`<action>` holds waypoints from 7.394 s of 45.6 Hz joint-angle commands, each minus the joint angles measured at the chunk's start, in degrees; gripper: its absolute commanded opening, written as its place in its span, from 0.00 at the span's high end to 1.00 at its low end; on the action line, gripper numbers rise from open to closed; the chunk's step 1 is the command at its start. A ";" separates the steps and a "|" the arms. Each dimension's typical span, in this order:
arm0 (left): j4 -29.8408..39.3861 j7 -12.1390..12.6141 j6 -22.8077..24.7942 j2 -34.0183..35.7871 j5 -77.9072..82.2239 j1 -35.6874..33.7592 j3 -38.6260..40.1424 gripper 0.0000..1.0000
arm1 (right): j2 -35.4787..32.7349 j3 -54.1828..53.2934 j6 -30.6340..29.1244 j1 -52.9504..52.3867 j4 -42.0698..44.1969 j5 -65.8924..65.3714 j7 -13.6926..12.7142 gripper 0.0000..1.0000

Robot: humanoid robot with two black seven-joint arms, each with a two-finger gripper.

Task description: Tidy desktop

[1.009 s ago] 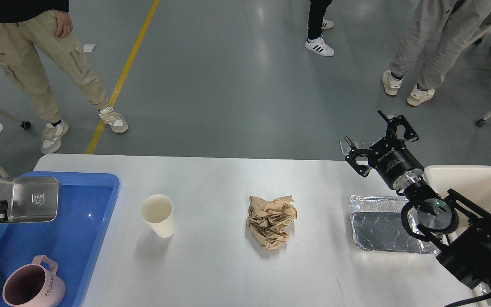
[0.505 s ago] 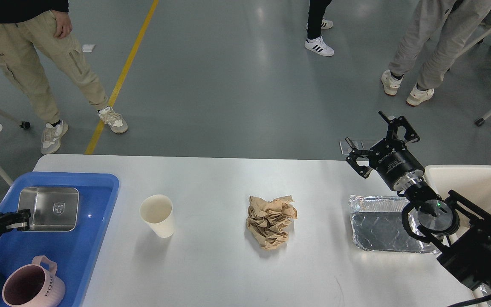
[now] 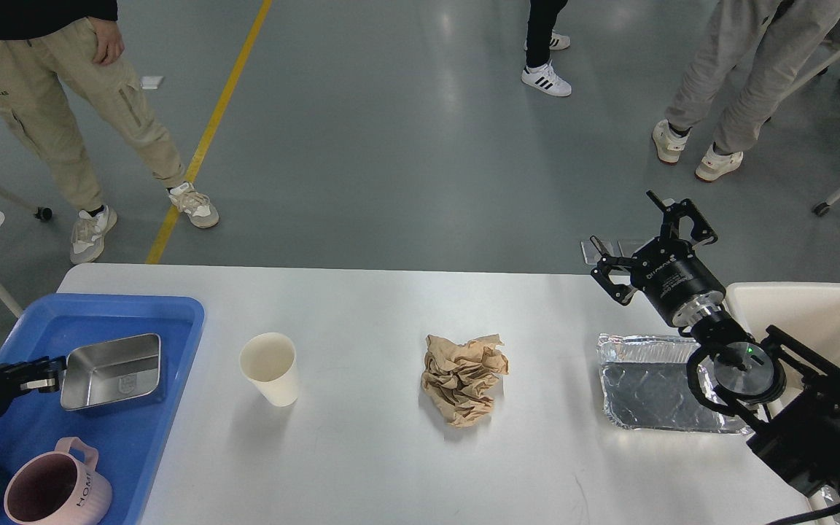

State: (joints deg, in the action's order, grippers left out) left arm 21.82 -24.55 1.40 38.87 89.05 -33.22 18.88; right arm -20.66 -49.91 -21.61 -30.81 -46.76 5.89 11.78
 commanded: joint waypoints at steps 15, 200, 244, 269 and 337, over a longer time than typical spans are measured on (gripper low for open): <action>0.07 -1.55 -0.61 0.59 -17.76 -12.13 0.19 0.05 | 0.00 -0.10 -0.01 0.31 0.00 0.00 0.00 0.00; 32.68 14.44 23.73 -26.13 -67.60 15.72 62.86 0.03 | -71.01 17.83 2.80 12.61 -41.13 -30.06 -3.25 0.00; 32.50 14.44 24.61 -23.84 -67.43 15.64 62.77 0.03 | -53.89 18.09 6.59 9.72 -17.06 -41.90 3.15 0.00; 32.77 14.27 27.69 -20.68 -67.43 17.04 64.79 0.03 | -38.85 24.42 0.87 7.43 -8.18 -68.64 19.68 0.00; 33.38 14.18 30.59 -20.50 -67.52 21.52 67.34 0.03 | -18.54 38.13 1.14 -0.57 17.40 -67.06 20.30 0.00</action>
State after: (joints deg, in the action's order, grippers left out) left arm 55.20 -10.37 31.98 18.34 21.53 -12.27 86.22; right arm -40.57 -11.75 -20.56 -31.23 -30.01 -61.17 32.06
